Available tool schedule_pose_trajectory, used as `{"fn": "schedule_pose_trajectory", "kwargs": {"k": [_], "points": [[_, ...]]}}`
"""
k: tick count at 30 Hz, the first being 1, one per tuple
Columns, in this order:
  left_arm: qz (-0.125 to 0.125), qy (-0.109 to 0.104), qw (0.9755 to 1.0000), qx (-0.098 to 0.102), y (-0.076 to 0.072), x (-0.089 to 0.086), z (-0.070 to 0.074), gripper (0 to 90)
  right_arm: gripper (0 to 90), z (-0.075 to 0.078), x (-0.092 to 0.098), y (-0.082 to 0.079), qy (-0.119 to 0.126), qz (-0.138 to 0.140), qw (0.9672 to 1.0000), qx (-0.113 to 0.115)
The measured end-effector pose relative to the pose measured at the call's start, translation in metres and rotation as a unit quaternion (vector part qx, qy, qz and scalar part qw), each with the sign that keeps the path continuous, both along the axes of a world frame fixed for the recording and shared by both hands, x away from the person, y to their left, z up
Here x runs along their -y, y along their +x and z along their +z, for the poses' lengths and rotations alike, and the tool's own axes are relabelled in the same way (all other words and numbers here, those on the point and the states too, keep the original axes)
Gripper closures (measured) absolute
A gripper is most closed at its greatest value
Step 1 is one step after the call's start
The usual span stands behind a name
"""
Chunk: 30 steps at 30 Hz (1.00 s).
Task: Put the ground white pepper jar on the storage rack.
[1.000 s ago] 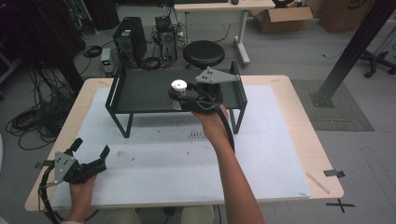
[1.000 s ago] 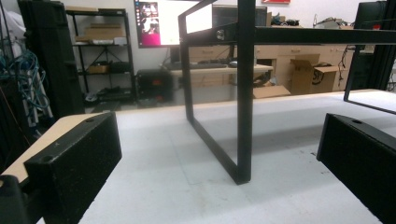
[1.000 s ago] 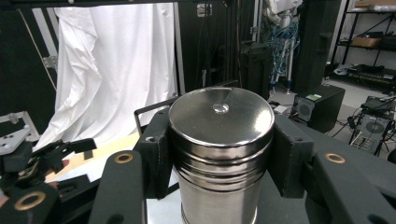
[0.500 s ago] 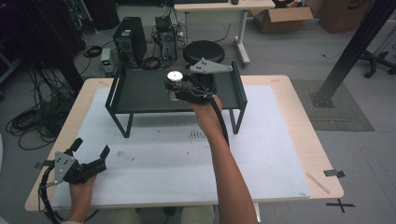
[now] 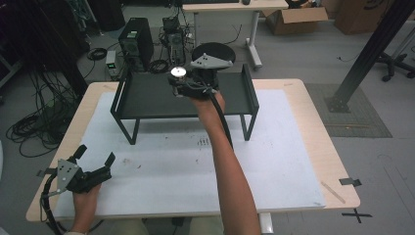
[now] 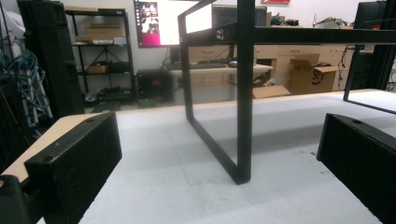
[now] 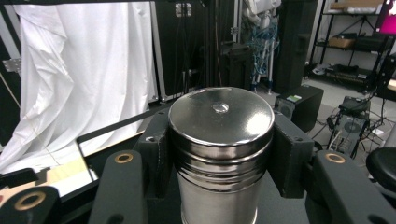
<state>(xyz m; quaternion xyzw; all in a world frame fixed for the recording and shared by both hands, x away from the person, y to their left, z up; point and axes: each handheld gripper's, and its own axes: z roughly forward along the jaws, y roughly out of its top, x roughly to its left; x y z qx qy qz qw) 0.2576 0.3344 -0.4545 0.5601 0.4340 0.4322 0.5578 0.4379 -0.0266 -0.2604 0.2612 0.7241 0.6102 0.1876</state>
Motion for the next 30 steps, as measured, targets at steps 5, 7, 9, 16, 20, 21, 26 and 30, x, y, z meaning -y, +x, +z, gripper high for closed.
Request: {"fn": "schedule_pose_trajectory", "kwargs": {"k": [5,7,9,16,20,21,26,30], "points": [[0.0,0.0,1.0,0.0,0.0,0.0,0.0,0.3,49.0,-0.006,-0.009,0.011,-0.011,-0.01,0.9998,-0.011],[0.0,0.0,1.0,0.0,0.0,0.0,0.0,0.3,49.0,-0.007,-0.011,0.013,-0.013,-0.013,0.9998,-0.012],[0.0,0.001,1.0,0.001,0.0,0.0,0.0,0.3,49.0,-0.009,-0.013,0.017,-0.015,-0.017,0.9996,-0.015],[-0.001,0.001,1.0,0.001,0.0,0.0,0.0,0.3,49.0,-0.019,-0.021,0.031,-0.034,-0.033,0.9982,-0.038],[-0.001,0.001,1.0,0.001,0.0,0.0,0.0,0.4,49.0,-0.026,-0.025,0.038,-0.043,-0.04,0.9968,-0.055],[-0.001,0.001,1.0,0.001,0.0,0.0,0.0,0.4,49.0,-0.028,-0.025,0.039,-0.044,-0.04,0.9966,-0.058],[-0.001,0.0,1.0,0.002,0.0,0.0,0.0,0.4,48.9,-0.031,-0.027,0.042,-0.045,-0.041,0.9961,-0.064],[-0.001,0.001,1.0,0.002,0.0,0.0,0.0,0.4,48.9,-0.034,-0.031,0.044,-0.054,-0.039,0.9955,-0.068]]}}
